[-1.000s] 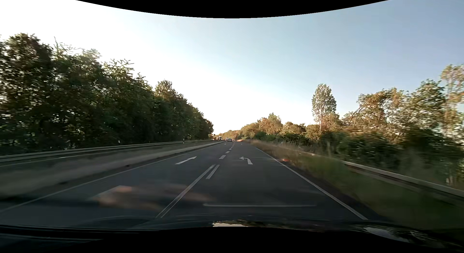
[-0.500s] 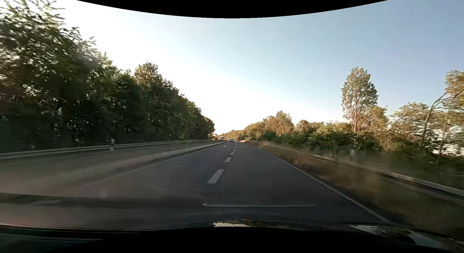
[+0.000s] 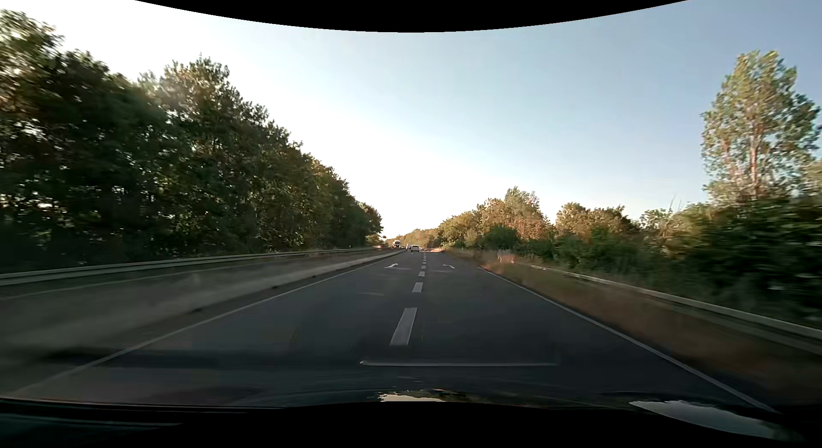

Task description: Follow the waypoints while adhering to traffic rules and regulations

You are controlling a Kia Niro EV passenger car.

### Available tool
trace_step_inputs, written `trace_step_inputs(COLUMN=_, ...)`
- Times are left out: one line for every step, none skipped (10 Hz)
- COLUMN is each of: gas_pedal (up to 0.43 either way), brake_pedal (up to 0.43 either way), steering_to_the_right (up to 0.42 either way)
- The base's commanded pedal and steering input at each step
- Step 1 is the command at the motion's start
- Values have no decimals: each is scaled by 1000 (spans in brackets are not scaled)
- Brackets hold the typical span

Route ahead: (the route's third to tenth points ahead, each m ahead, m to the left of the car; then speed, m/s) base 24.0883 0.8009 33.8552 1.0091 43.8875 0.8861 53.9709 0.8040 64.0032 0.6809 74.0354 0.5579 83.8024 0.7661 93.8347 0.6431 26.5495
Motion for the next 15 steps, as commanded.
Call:
trace_step_inputs(gas_pedal=98, brake_pedal=0, steering_to_the_right=-4)
trace_step_inputs(gas_pedal=98, brake_pedal=0, steering_to_the_right=-3)
trace_step_inputs(gas_pedal=98, brake_pedal=0, steering_to_the_right=-4)
trace_step_inputs(gas_pedal=98, brake_pedal=0, steering_to_the_right=-3)
trace_step_inputs(gas_pedal=98, brake_pedal=0, steering_to_the_right=-2)
trace_step_inputs(gas_pedal=98, brake_pedal=0, steering_to_the_right=-2)
trace_step_inputs(gas_pedal=87, brake_pedal=0, steering_to_the_right=0)
trace_step_inputs(gas_pedal=87, brake_pedal=0, steering_to_the_right=3)
trace_step_inputs(gas_pedal=87, brake_pedal=0, steering_to_the_right=4)
trace_step_inputs(gas_pedal=87, brake_pedal=0, steering_to_the_right=4)
trace_step_inputs(gas_pedal=87, brake_pedal=0, steering_to_the_right=4)
trace_step_inputs(gas_pedal=87, brake_pedal=0, steering_to_the_right=3)
trace_step_inputs(gas_pedal=87, brake_pedal=0, steering_to_the_right=3)
trace_step_inputs(gas_pedal=87, brake_pedal=0, steering_to_the_right=3)
trace_step_inputs(gas_pedal=87, brake_pedal=0, steering_to_the_right=3)
